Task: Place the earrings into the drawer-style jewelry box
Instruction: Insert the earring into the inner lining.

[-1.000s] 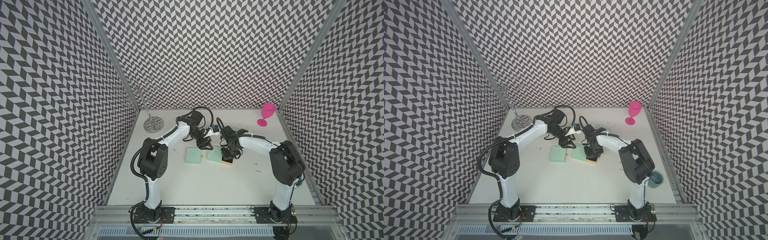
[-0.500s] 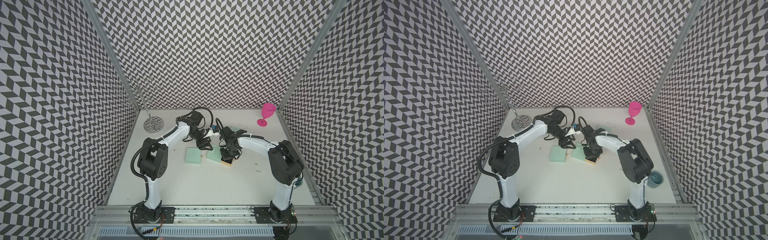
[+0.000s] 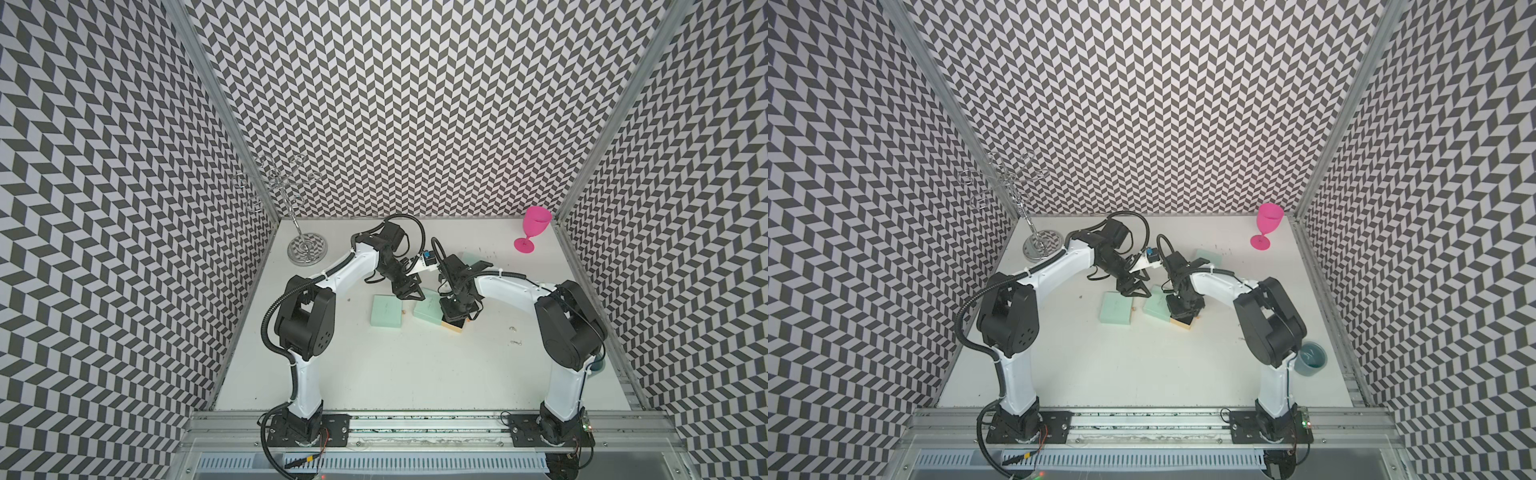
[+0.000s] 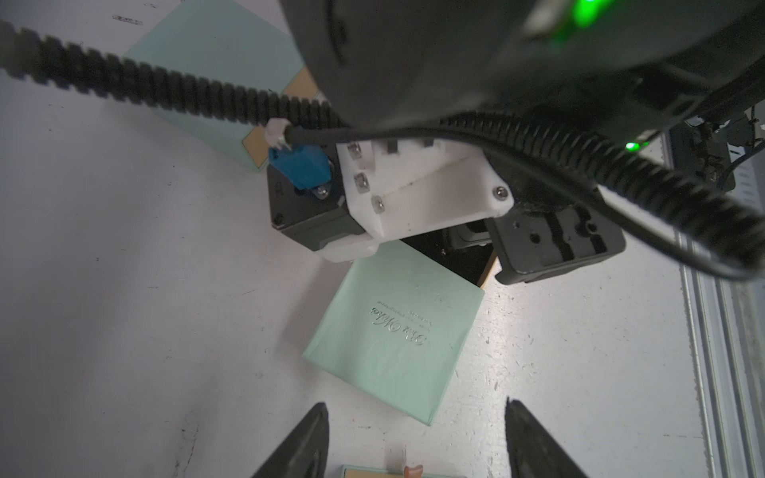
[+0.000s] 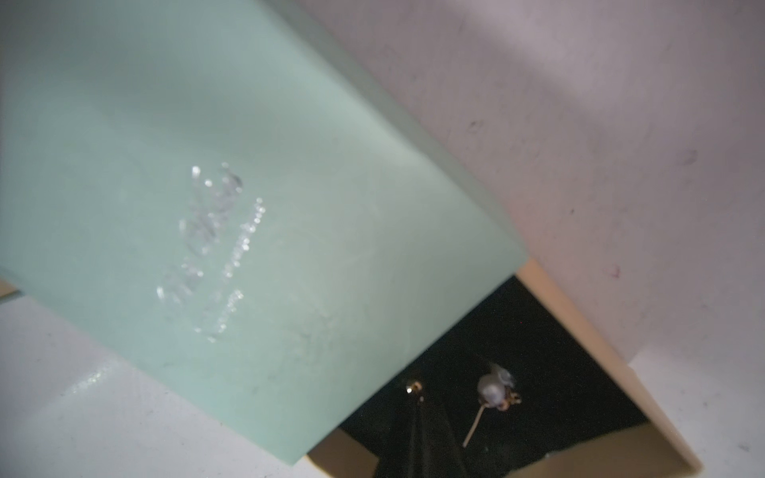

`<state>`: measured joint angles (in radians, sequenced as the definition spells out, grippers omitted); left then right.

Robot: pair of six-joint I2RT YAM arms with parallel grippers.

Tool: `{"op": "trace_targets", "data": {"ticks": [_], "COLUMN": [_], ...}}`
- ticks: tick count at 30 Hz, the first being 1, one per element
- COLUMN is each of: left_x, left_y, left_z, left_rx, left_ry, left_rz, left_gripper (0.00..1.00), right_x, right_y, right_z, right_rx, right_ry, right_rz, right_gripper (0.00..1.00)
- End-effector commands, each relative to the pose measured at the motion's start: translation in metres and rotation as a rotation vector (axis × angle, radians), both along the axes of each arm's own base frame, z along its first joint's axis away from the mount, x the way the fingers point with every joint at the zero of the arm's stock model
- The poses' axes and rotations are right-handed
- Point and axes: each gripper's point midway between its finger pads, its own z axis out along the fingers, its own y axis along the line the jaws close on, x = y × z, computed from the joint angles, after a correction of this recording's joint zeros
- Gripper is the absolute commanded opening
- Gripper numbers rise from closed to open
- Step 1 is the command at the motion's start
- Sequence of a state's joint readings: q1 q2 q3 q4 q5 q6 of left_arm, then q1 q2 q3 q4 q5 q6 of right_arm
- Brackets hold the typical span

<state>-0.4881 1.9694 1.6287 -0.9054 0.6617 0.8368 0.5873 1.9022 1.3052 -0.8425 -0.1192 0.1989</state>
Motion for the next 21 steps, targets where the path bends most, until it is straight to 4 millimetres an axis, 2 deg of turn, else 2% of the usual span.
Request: {"op": "trace_targets", "data": {"ticks": [1, 4, 7, 14, 18, 21], "left_x": [-0.002, 0.0, 0.003, 0.027, 0.041, 0.046], "left_y": [0.001, 0.001, 0.001, 0.007, 0.015, 0.027], "left_z": [0.004, 0.004, 0.005, 0.007, 0.009, -0.001], "left_rx": [-0.007, -0.009, -0.013, 0.003, 0.031, 0.091], "left_ry": [-0.016, -0.019, -0.025, -0.081, -0.11, -0.133], "left_rz": [-0.012, -0.01, -0.009, 0.009, 0.016, 0.015], "left_gripper": [0.68, 0.68, 0.68, 0.69, 0.68, 0.67], "right_x": [-0.006, -0.003, 0.007, 0.034, 0.034, 0.03], "right_y": [-0.001, -0.001, -0.003, -0.003, -0.003, -0.01], "right_z": [-0.01, -0.006, 0.008, 0.057, 0.064, 0.065], "right_rx": [-0.029, -0.037, -0.055, -0.087, -0.082, -0.077], "right_ry": [0.009, -0.01, -0.059, -0.167, -0.172, -0.175], "right_rz": [0.027, 0.024, 0.015, -0.001, -0.009, -0.043], "right_gripper": [0.06, 0.07, 0.08, 0.13, 0.13, 0.12]}}
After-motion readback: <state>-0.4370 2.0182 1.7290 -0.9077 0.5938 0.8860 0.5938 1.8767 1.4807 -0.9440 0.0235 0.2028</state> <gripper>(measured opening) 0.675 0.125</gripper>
